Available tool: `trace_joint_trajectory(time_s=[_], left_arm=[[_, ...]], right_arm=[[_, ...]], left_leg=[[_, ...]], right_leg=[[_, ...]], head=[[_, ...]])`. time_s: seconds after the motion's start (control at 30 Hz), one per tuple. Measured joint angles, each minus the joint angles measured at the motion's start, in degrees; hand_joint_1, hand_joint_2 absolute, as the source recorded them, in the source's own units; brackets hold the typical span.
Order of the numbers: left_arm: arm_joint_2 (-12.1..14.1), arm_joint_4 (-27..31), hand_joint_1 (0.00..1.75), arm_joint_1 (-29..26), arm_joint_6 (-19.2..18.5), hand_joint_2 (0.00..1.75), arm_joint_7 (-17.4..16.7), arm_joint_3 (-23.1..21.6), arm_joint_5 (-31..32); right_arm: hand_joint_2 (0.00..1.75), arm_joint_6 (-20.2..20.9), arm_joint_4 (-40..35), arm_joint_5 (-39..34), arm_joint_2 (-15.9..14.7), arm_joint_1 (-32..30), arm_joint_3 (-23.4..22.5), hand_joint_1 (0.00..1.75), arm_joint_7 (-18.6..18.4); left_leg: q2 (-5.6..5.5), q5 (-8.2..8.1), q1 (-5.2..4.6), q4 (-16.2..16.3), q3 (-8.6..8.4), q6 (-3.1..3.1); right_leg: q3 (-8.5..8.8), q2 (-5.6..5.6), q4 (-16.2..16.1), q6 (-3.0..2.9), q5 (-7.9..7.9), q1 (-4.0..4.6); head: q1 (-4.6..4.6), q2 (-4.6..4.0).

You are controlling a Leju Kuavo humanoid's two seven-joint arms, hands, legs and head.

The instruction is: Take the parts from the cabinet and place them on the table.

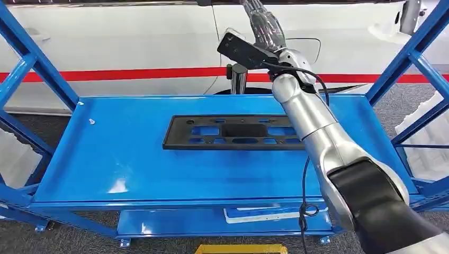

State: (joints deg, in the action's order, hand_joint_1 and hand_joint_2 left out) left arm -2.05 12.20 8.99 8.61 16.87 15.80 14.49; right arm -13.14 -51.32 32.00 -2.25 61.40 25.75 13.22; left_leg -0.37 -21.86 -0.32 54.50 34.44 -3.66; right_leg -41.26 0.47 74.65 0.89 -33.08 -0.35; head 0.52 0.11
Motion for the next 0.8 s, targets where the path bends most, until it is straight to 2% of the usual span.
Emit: trace_joint_trajectory(time_s=[0.03, 0.07, 0.1, 0.13, 0.17, 0.2, 0.23, 0.27, 0.3, 0.57, 0.67, 0.8], left_arm=[[-0.13, 0.00, 0.00, -0.07, -0.02, 0.00, -0.07, 0.02, 0.09], [-0.20, 0.00, 0.00, -0.07, 0.00, 0.00, -0.09, 0.00, 0.29], [-0.26, 0.00, 0.00, -0.04, 0.00, 0.00, -0.11, 0.00, 0.50], [-0.28, 0.00, 0.00, -0.01, 0.00, 0.00, -0.11, 0.00, 0.52], [-0.24, 0.00, 0.00, -0.01, 0.02, 0.00, -0.17, 0.00, 0.57], [-0.22, 0.00, 0.00, 0.02, 0.09, 0.00, -0.24, 0.00, 0.59], [-0.22, 0.00, 0.00, 0.00, 0.15, 0.00, -0.24, 0.00, 0.59], [-0.26, -0.02, 0.00, -0.10, 0.24, 0.00, -0.26, 0.00, 0.59], [-0.31, -0.02, 0.00, -0.12, 0.33, 0.00, -0.26, 0.00, 0.59], [-0.35, -0.02, 0.00, -0.09, 0.66, 0.00, -0.15, 0.00, 1.09], [-0.54, -0.02, 0.00, -0.09, 0.70, 0.00, -0.15, 0.00, 1.44], [-0.79, -0.02, 0.00, -0.10, 0.85, 0.00, -0.15, 0.00, 1.66]], right_arm=[[1.75, -0.04, 0.20, 0.00, 0.00, -0.08, 0.02, 0.00, 0.00], [1.75, -0.15, 0.31, 0.02, 0.00, -0.08, 0.02, 0.00, 0.02], [1.75, -0.33, 0.35, 0.02, 0.00, -0.02, 0.02, 0.00, 0.09], [1.75, -0.46, 0.35, 0.02, 0.00, 0.01, 0.02, 0.00, 0.13], [1.75, -0.55, 0.44, 0.02, -0.04, -0.07, 0.02, 0.00, 0.15], [1.75, -0.66, 0.52, 0.07, -0.04, -0.02, 0.04, 0.00, 0.17], [1.75, -0.68, 0.52, 0.11, -0.04, -0.16, 0.09, 0.00, 0.22], [1.75, -0.72, 0.52, 0.13, -0.09, -0.35, 0.11, 0.00, 0.26], [1.75, -0.72, 0.57, 0.26, -0.24, -0.44, 0.13, 0.00, 0.28], [1.75, -1.01, -0.74, 1.16, -0.39, -0.57, 0.35, 0.00, -0.22], [1.75, -0.98, -2.23, 1.59, -0.65, -0.59, 0.35, 0.00, -0.83], [1.75, -0.48, -3.43, 1.75, -1.18, -0.62, 0.37, 0.00, -1.03]], left_leg=[[-0.14, -0.24, 0.00, 0.05, -0.24, 0.13], [-0.20, -0.54, 0.03, 0.15, -0.51, 0.32], [-0.26, -0.93, 0.14, 0.39, -0.83, 0.62], [-0.28, -1.37, 0.25, 0.75, -1.05, 0.98], [-0.31, -1.80, 0.16, 1.20, -1.14, 1.44], [-0.36, -2.04, 0.10, 1.43, -0.85, 1.75], [-0.26, -2.31, -0.07, 1.52, -0.50, 2.06], [-0.21, -2.42, -0.09, 1.78, -0.47, 2.09], [-0.13, -2.31, -0.06, 1.76, -0.66, 1.32], [0.17, -2.40, 0.08, 1.01, -1.11, 1.15], [0.20, -2.40, 0.18, 0.98, -1.12, 1.27], [0.20, -2.34, 0.23, 0.95, -1.11, 2.16]], right_leg=[[-0.16, -0.01, -1.45, 0.83, 0.93, -0.21], [0.94, -0.04, -5.11, 1.96, 2.96, -0.44], [3.03, -0.09, -10.67, 2.98, 5.89, -0.70], [5.10, -0.18, -16.01, 3.63, 8.69, -1.01], [5.49, -0.39, -18.08, 3.20, 9.64, -0.79], [5.39, -0.54, -18.25, 1.34, 7.83, -0.30], [6.17, -0.46, -18.09, 0.73, 9.44, -0.36], [6.28, -0.45, -18.25, 0.34, 9.87, -0.69], [6.15, -0.37, -18.21, 0.44, 10.02, -0.71], [6.18, -0.04, -18.17, 0.02, 9.77, -0.33], [6.18, -0.05, -18.17, -0.10, 9.75, -0.13], [6.19, -0.06, -18.16, -0.12, 9.76, -0.06]], head=[[0.00, 0.00], [0.00, 0.00], [0.00, 0.00], [0.00, 0.00], [-0.02, 0.00], [0.04, 0.00], [-0.07, 0.00], [-0.15, 0.00], [-0.24, 0.00], [-0.18, 0.00], [-0.15, 0.00], [-0.15, 0.00]])
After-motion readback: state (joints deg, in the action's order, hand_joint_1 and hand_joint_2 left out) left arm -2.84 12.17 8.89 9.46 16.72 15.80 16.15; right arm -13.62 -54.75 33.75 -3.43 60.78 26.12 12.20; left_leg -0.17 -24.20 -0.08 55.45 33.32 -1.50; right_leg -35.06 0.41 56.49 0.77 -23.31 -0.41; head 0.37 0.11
